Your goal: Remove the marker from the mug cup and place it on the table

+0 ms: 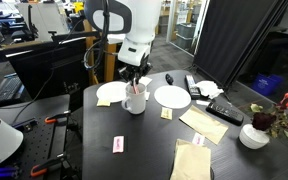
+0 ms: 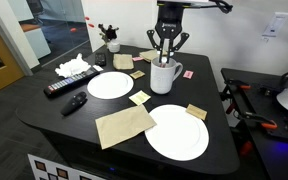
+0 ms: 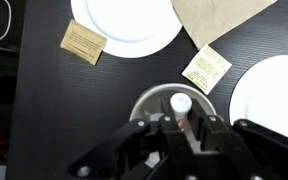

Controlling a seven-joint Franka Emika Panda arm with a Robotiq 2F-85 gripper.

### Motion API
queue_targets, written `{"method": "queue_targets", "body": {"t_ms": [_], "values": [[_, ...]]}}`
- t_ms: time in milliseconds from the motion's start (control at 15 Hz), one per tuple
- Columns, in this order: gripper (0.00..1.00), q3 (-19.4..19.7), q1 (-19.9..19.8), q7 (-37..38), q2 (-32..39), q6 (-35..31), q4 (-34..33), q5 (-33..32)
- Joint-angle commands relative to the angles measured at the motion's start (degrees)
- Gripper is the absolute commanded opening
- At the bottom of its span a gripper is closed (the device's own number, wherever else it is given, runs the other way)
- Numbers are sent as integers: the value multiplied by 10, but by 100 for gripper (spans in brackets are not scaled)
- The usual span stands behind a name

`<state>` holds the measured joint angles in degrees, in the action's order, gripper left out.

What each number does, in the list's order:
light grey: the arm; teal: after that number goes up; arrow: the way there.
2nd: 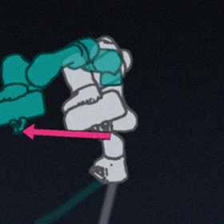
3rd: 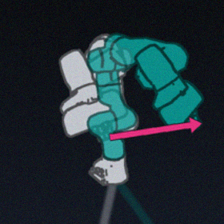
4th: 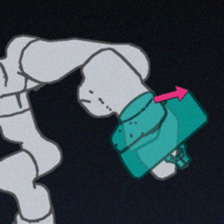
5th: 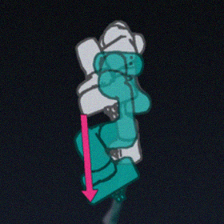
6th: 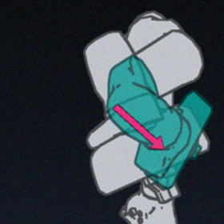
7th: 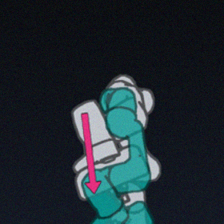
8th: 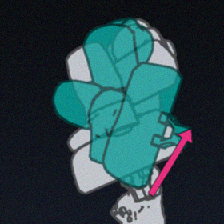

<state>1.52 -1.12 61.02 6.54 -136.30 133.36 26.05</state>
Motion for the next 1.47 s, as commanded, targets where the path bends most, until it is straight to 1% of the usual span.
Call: {"method": "queue_targets", "body": {"t_ms": [0,333,600,800,1067,1400], "values": [[5,7,-5,10,-81,29,39,1],[5,11,-14,12,-177,69,72,-3],[5,17,-29,11,-248,99,92,-1],[5,15,-47,32,-276,100,102,-5],[5,13,-76,82,-266,82,94,-25],[5,20,-101,126,-212,56,65,-47]]}}
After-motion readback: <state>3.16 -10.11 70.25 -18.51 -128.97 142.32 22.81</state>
